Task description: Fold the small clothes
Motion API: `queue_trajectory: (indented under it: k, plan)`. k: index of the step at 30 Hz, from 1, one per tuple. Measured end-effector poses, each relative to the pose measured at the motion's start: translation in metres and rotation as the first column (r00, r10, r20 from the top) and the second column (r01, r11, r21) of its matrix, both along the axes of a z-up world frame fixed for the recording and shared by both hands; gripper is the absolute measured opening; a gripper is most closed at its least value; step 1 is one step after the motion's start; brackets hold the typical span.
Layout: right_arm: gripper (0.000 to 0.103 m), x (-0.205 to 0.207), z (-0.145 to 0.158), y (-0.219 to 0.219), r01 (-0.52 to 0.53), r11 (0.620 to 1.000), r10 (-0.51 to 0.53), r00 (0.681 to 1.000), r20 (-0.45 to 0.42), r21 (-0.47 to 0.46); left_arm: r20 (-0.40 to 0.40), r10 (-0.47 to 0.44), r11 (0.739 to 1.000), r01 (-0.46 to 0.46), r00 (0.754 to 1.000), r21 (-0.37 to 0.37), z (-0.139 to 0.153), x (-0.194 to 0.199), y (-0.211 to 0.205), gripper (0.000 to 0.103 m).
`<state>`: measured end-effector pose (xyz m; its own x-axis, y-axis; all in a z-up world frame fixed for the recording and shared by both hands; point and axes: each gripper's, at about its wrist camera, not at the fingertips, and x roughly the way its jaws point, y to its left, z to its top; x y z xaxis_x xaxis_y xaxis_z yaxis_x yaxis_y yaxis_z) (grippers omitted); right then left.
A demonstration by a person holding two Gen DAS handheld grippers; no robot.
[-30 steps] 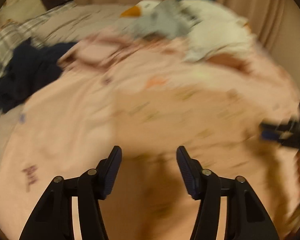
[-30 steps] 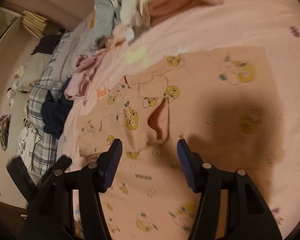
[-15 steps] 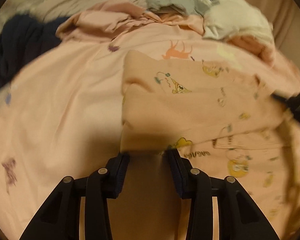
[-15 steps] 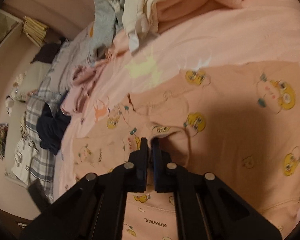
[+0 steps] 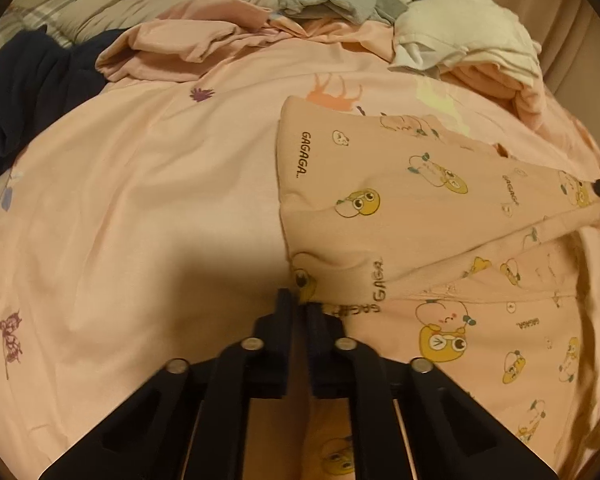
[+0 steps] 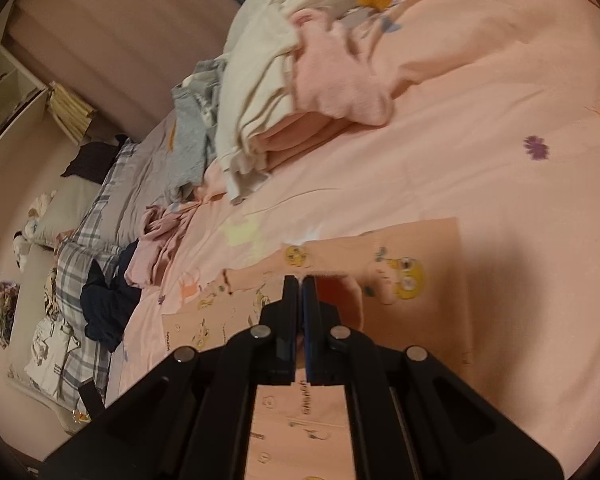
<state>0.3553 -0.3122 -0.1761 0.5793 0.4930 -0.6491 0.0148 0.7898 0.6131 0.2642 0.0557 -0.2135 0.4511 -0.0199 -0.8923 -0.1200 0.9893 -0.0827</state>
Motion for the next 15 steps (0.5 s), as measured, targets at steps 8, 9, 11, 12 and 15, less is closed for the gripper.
queue_trajectory:
  k: [8, 9, 11, 12, 15]
  plan:
    - [0.006, -0.015, -0.029, -0.046, 0.073, 0.996, -0.077, 0.993, -0.087, -0.05, 0.011, -0.034, 0.996, 0.033, 0.999, 0.086, 0.0, -0.001, -0.013, 0.001]
    - [0.006, -0.015, -0.035, -0.043, 0.043, 0.998, -0.047, 0.993, -0.111, -0.038, 0.009, -0.041, 0.996, 0.04, 0.999, 0.081, 0.002, -0.002, -0.012, 0.001]
    - [0.008, -0.012, -0.045, -0.032, -0.015, 1.0, 0.014, 0.987, -0.157, -0.001, 0.002, -0.053, 0.995, 0.053, 0.999, 0.082, 0.004, -0.004, -0.012, 0.001]
    - [0.013, -0.01, -0.045, -0.025, -0.04, 0.999, 0.042, 0.986, -0.164, 0.011, -0.001, -0.062, 0.994, 0.062, 0.998, 0.086, 0.005, -0.005, -0.013, 0.001]
    - [0.034, -0.004, -0.043, 0.0, -0.082, 0.996, 0.079, 0.986, -0.145, -0.017, -0.006, -0.079, 0.991, 0.08, 0.997, 0.106, 0.003, -0.007, -0.017, 0.001]
